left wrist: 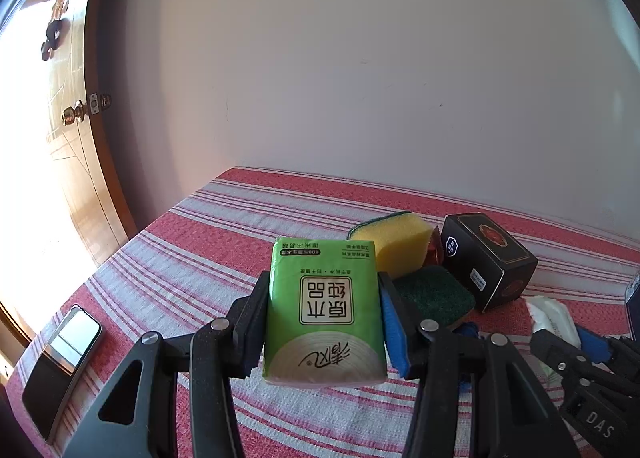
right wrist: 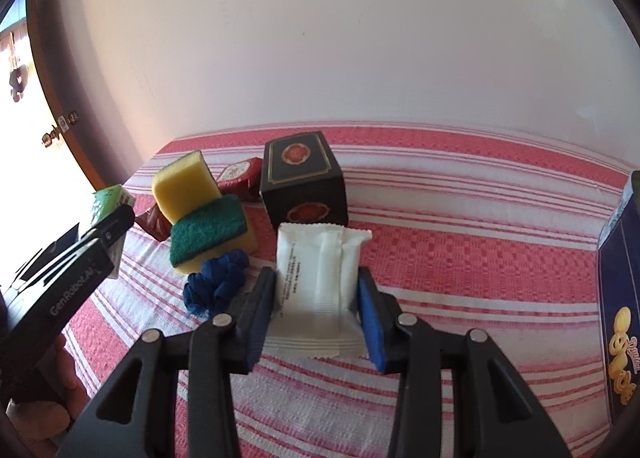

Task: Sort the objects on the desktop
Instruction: 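Grasp the green tissue pack with the left gripper while the right gripper grasps the white packet, then carry the tissue pack and white packet over the tin and release both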

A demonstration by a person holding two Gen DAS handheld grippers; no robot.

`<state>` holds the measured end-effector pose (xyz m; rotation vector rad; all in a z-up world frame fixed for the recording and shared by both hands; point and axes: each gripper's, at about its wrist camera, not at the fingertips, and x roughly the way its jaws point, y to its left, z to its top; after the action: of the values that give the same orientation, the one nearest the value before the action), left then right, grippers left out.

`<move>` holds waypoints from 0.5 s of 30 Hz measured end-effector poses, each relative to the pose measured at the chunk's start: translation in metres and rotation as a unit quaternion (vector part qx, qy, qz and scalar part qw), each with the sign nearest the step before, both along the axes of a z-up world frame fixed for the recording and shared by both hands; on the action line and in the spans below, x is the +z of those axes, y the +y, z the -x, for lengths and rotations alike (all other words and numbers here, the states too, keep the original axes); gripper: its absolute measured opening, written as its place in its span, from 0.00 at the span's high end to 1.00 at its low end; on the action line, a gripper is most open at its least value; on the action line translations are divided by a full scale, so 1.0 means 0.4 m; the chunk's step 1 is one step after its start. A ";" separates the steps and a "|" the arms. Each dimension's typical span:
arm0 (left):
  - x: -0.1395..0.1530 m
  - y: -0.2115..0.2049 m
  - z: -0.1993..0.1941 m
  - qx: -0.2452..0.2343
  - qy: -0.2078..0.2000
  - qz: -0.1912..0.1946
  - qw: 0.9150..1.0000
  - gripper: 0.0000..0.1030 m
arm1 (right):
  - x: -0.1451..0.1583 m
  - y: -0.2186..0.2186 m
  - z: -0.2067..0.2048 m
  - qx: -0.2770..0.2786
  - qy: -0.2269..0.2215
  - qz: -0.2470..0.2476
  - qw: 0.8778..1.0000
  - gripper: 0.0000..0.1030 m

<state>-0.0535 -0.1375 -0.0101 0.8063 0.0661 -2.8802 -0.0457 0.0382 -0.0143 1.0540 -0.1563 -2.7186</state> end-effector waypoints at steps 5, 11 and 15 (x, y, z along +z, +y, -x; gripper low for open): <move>0.005 0.011 -0.006 -0.004 0.009 0.008 1.000 0.49 | 0.037 0.030 -0.084 -0.013 0.078 -0.027 0.997 0.60; 0.015 0.042 -0.022 -0.018 0.025 0.012 0.999 0.50 | 0.069 0.035 -0.149 -0.019 0.162 -0.081 0.983 0.60; 0.019 0.071 -0.031 -0.027 0.031 0.016 0.999 0.50 | 0.084 0.042 -0.197 -0.018 0.197 -0.106 0.974 0.60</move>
<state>-0.0409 -0.1092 -0.0026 0.7236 0.0065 -2.9501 0.0331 0.0549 0.0193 0.5365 0.1849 -2.9603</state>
